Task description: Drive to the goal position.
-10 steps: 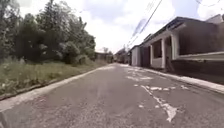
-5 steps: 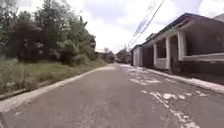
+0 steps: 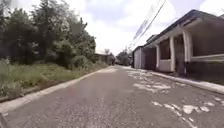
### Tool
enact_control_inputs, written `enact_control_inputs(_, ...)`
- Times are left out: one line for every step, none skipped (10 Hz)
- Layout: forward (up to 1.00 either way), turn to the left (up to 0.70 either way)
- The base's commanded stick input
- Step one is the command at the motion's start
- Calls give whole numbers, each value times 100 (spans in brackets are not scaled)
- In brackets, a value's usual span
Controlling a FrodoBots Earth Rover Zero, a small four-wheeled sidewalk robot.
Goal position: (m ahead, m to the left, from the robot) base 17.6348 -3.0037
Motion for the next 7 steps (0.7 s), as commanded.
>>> enact_control_inputs(100,0)
enact_control_inputs(100,0)
enact_control_inputs(100,0)
enact_control_inputs(100,0)
enact_control_inputs(100,-6)
enact_control_inputs(100,-27)
enact_control_inputs(100,-15)
